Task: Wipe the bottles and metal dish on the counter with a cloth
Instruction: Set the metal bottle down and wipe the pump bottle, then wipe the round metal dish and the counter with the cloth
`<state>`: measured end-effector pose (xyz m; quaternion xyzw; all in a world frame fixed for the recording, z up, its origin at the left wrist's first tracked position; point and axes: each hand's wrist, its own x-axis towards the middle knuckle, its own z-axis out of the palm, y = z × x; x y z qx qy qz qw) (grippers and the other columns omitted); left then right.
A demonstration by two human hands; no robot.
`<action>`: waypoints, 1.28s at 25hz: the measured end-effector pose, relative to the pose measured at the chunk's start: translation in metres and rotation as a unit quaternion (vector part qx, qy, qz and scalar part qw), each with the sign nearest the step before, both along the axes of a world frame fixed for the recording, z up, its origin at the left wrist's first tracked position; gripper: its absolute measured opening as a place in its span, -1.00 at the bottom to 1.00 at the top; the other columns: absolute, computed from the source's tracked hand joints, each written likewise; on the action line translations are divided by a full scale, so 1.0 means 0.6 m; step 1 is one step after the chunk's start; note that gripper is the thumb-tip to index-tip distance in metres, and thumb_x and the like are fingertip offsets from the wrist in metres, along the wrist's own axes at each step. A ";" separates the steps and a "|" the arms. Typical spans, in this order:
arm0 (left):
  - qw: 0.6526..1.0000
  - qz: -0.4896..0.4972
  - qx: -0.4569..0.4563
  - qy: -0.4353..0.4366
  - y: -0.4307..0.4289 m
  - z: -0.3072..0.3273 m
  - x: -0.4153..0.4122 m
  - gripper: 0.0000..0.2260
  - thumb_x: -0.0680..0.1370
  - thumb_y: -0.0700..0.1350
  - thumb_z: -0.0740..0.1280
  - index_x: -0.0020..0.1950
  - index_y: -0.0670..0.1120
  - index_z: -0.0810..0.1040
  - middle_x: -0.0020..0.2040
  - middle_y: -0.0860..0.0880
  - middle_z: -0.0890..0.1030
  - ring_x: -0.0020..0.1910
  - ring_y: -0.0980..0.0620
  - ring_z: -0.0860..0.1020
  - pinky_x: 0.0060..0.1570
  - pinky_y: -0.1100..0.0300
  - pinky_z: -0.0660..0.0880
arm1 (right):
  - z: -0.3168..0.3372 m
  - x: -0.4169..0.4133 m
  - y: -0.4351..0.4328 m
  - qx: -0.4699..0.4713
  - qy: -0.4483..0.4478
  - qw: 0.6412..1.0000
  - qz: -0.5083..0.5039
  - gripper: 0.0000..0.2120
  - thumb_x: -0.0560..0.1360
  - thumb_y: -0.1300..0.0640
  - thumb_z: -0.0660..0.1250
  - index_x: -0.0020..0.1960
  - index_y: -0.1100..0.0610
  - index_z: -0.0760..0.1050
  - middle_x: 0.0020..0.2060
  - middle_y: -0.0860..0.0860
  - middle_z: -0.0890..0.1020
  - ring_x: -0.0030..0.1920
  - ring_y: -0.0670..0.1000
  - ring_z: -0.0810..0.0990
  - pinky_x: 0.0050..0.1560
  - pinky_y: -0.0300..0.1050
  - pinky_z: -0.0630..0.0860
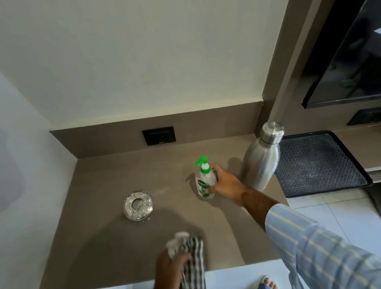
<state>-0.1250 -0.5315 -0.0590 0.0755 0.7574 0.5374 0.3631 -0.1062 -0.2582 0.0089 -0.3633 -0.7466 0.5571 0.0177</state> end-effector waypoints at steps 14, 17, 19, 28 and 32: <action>0.970 0.044 0.143 -0.190 0.148 0.005 -0.131 -0.75 0.29 -0.19 0.39 -0.08 -0.11 0.75 -0.15 -0.23 0.74 -0.18 -0.20 0.73 -0.26 0.04 0.65 | -0.072 -0.034 -0.064 -0.056 0.076 0.995 0.035 -0.54 0.42 0.46 0.48 0.30 0.31 0.52 0.17 0.29 0.69 0.10 0.13 0.68 0.19 0.08 0.60; 0.968 0.050 0.149 -0.193 0.149 0.006 -0.132 -0.75 0.30 -0.20 0.38 -0.07 -0.12 0.74 -0.17 -0.19 0.75 -0.20 -0.14 0.73 -0.30 0.10 0.64 | -0.068 -0.039 -0.071 -0.059 0.056 0.996 0.033 -0.48 0.42 0.46 0.47 0.36 0.30 0.49 0.22 0.23 0.66 0.13 0.09 0.63 0.19 -0.01 0.58; 0.968 0.075 0.137 -0.195 0.135 0.003 -0.132 -0.78 0.34 -0.21 0.38 -0.05 -0.17 0.70 -0.22 -0.15 0.75 -0.25 -0.09 0.73 -0.34 0.15 0.63 | -0.073 -0.032 -0.064 0.019 -0.018 1.000 0.017 -0.46 0.40 0.40 0.49 0.35 0.23 0.50 0.17 0.10 0.64 0.17 0.07 0.60 0.16 -0.12 0.54; 0.957 0.206 -0.094 0.181 -0.028 0.070 -0.314 -0.74 0.53 -0.11 0.24 0.17 -0.05 0.60 0.03 -0.08 0.70 0.11 -0.20 0.65 0.08 0.08 0.50 | -0.074 -0.089 -0.177 -0.171 -0.131 0.976 -0.016 -0.90 0.50 0.28 0.35 -0.16 0.25 0.63 -0.46 0.10 0.62 -0.53 -0.01 0.59 -0.49 -0.24 0.55; 0.945 0.061 -0.237 0.219 0.016 0.054 -0.374 -0.76 0.60 -0.09 0.26 0.19 -0.13 0.60 0.13 -0.23 0.70 0.10 -0.25 0.66 0.15 0.01 0.55 | -0.086 -0.196 -0.240 -0.190 -0.069 0.976 -0.081 -0.81 0.62 0.20 0.21 -0.06 0.24 0.56 -0.19 0.34 0.61 -0.29 0.22 0.61 -0.20 0.06 0.50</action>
